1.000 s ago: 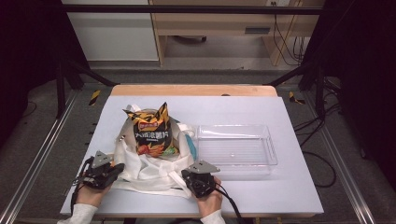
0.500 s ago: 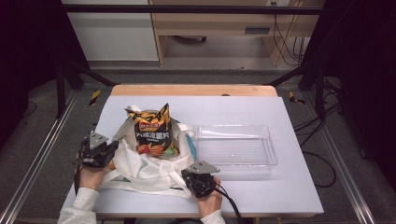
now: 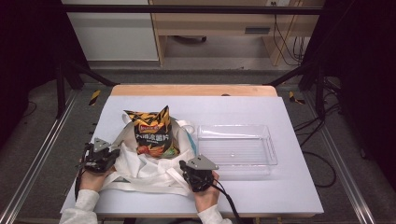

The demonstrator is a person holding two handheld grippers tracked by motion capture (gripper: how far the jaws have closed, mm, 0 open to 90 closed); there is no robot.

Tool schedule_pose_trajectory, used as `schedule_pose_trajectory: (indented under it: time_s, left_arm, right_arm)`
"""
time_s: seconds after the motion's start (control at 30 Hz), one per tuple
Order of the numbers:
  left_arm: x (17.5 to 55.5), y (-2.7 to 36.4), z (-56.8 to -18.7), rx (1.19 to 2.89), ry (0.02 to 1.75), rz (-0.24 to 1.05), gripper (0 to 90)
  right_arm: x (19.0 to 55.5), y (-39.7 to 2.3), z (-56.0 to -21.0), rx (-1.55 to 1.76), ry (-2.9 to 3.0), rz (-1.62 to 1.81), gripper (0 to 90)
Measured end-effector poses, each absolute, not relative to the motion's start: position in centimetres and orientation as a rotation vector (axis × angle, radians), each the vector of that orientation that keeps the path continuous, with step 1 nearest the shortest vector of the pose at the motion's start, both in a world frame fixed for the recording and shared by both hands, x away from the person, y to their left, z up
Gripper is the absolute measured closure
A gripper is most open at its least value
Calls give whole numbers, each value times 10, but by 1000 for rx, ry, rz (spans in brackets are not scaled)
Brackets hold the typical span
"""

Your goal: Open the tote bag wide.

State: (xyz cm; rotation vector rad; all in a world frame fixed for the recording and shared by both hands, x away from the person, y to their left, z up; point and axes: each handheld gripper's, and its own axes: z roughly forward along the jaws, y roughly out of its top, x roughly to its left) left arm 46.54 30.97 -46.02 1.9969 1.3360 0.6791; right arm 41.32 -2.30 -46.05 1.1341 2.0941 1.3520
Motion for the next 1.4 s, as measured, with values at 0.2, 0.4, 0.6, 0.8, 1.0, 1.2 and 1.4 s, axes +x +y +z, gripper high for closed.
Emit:
schedule_pose_trajectory:
  time_s: [0.2, 0.4, 0.6, 0.8, 1.0, 1.2, 1.4]
  left_arm:
    - [464, 311, -462, 1989, 1329, 672, 898]
    - [462, 310, -462, 1984, 1323, 675, 882]
    - [461, 310, -462, 1973, 1308, 660, 825]
    - [455, 309, -450, 1943, 1287, 657, 699]
    - [445, 311, -431, 1859, 1265, 692, 591]
    - [436, 312, -413, 1778, 1240, 686, 545]
    - [430, 307, -399, 1733, 1197, 672, 505]
  right_arm:
    - [417, -21, -471, 1191, 2107, 1234, 900]
    - [416, -31, -482, 1228, 2129, 1218, 900]
    - [420, -30, -483, 1236, 2156, 1211, 900]
    - [419, -31, -482, 1216, 2153, 1237, 864]
    - [412, -31, -468, 1155, 2152, 1321, 714]
    - [409, -33, -447, 1104, 2130, 1440, 641]
    - [410, -41, -425, 1082, 2072, 1496, 549]
